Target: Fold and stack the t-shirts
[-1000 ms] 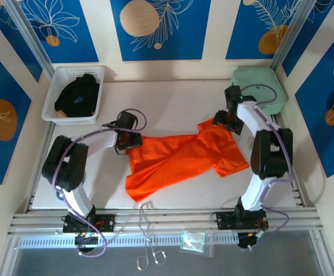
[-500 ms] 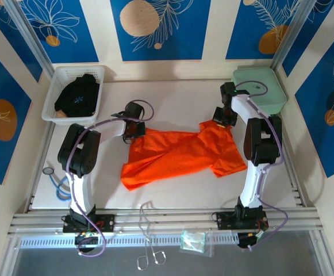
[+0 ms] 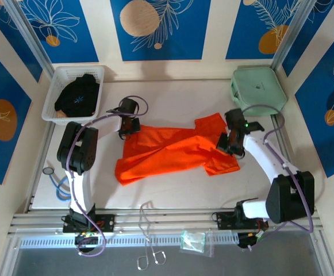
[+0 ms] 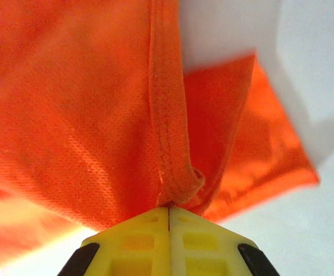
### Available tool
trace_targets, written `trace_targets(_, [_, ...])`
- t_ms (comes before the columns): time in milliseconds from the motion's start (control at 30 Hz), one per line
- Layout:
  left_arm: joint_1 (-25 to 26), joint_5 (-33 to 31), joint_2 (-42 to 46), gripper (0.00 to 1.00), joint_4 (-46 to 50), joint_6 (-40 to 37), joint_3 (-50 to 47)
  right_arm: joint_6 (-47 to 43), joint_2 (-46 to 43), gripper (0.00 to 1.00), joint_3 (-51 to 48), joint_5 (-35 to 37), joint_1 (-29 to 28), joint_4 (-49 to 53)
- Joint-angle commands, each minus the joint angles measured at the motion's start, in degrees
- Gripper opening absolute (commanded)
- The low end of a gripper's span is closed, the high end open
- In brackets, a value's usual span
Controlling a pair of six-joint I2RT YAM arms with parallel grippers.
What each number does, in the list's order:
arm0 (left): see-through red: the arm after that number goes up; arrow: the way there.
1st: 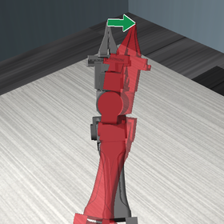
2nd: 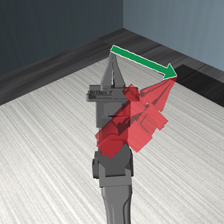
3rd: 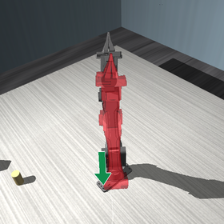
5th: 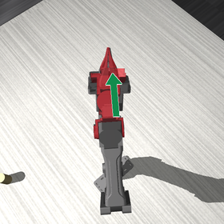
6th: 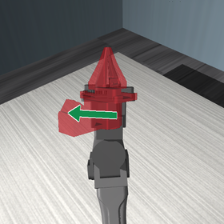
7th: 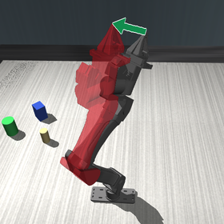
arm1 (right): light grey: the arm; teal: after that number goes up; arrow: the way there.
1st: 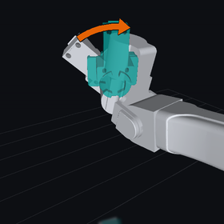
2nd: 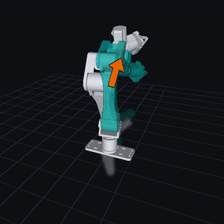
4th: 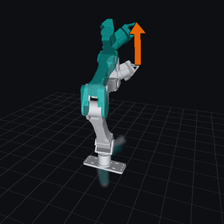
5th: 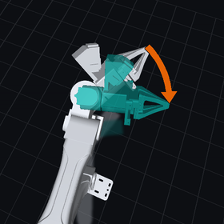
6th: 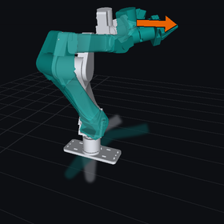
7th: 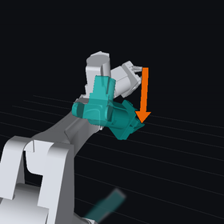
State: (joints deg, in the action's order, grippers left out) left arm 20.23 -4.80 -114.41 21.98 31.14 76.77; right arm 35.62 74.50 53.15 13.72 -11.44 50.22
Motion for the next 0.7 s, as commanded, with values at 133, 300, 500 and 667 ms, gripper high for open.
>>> trace_targets(133, [-0.6, 0.4, 1.3, 0.00, -0.5, 0.8, -1.0, 9.4, -4.8, 0.13, -8.9, -6.3, -5.2, 0.6])
trace_targets(300, [-0.6, 2.7, 4.3, 0.00, -3.7, 0.9, -3.6, 8.4, -3.8, 0.48, -5.4, -3.2, -6.1, 2.7])
trace_targets(500, [-0.4, 5.1, 6.8, 0.00, -4.2, -0.2, -4.2, 2.5, -1.5, 0.68, 3.8, -0.1, -1.0, 3.7])
trace_targets(667, [-0.4, 5.9, 9.0, 0.12, -4.3, -0.5, -4.9, -3.5, 6.5, 0.70, 11.6, -1.1, 4.9, 0.2])
